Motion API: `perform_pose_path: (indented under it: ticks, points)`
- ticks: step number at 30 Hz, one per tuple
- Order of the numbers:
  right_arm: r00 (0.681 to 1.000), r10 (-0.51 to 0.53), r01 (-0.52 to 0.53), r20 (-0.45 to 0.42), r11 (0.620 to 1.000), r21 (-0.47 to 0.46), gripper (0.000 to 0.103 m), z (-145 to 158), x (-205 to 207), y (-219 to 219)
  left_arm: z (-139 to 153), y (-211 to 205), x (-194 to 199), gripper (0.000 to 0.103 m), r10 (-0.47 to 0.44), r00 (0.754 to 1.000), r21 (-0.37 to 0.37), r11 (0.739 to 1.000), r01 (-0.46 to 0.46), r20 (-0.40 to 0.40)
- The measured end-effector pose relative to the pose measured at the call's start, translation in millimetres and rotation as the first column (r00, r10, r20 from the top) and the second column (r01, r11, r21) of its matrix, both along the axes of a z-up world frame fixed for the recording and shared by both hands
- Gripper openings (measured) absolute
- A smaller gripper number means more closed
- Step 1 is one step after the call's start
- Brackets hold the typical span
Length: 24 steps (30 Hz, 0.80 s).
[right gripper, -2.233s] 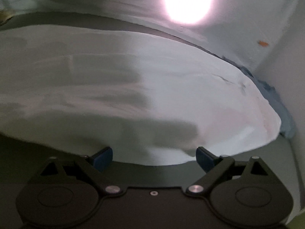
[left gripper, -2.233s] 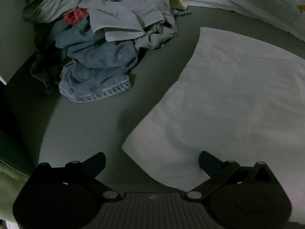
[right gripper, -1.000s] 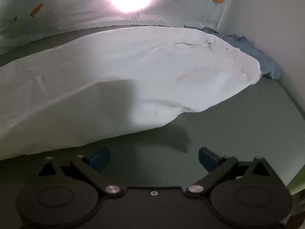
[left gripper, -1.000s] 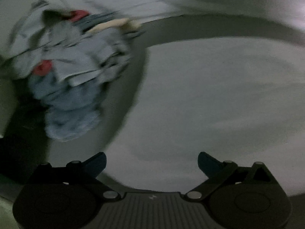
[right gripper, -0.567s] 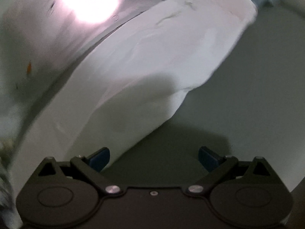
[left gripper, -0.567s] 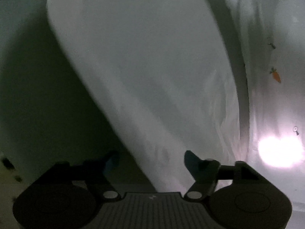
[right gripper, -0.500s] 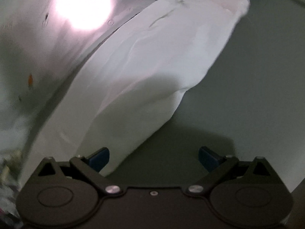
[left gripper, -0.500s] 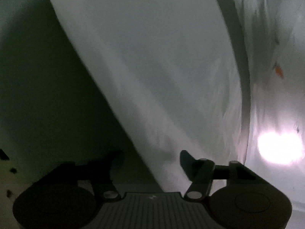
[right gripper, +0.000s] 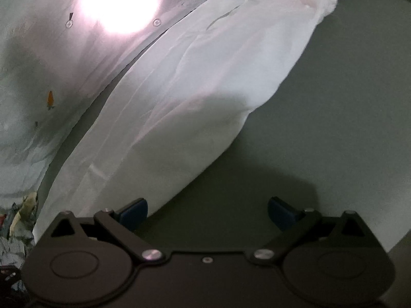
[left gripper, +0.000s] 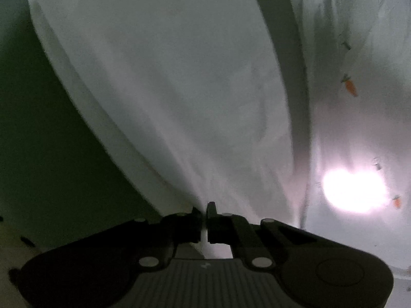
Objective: Fold clothes
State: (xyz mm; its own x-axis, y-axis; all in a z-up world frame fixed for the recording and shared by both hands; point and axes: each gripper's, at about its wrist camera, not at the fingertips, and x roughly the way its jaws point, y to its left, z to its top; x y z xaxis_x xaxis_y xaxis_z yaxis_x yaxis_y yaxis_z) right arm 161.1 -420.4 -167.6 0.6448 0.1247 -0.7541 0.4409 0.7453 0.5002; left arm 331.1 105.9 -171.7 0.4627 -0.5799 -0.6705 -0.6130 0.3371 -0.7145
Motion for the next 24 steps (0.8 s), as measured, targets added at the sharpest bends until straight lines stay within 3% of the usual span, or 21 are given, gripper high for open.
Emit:
perform_pose_path:
  ticks: [4, 8, 11, 16, 18, 20, 24]
  points:
    - [1.0, -0.02, 0.019, -0.012, 0.997, -0.073, 0.102, 4.2, -6.7, 13.1, 13.9, 4.6, 18.6, 0.001, 0.026, 0.998, -0.07, 0.997, -0.023, 0.05]
    - [1.0, 0.007, -0.015, -0.027, 0.948, -0.317, 0.102, 15.7, 1.5, 48.6, 26.9, 0.7, 42.2, 0.001, 0.01, 0.995, -0.112, 0.994, 0.001, 0.095]
    - [0.998, 0.058, -0.064, -0.028, 0.861, -0.504, 0.102, 20.2, 9.4, 83.4, 32.1, -2.2, 60.6, 0.001, -0.025, 0.993, -0.112, 0.993, 0.037, 0.115]
    - [0.995, 0.092, -0.091, -0.035, 0.723, -0.685, 0.102, 23.8, 32.0, 132.0, 33.9, -2.2, 88.5, 0.001, -0.071, 0.991, -0.13, 0.988, 0.086, 0.117]
    - [0.997, 0.052, -0.07, -0.048, 0.633, -0.771, 0.102, 20.1, 43.0, 152.1, 35.1, 2.7, 94.8, 0.001, -0.087, 0.989, -0.13, 0.986, 0.103, 0.123]
    - [0.997, 0.055, -0.08, -0.06, 0.562, -0.823, 0.102, 13.4, 57.6, 168.4, 33.8, 4.4, 101.9, 0.001, -0.101, 0.988, -0.133, 0.984, 0.116, 0.12]
    - [0.99, 0.125, -0.12, -0.07, 0.467, -0.876, 0.102, 3.0, 81.8, 195.5, 30.3, 6.9, 105.2, 0.001, -0.112, 0.988, -0.142, 0.982, 0.127, 0.11]
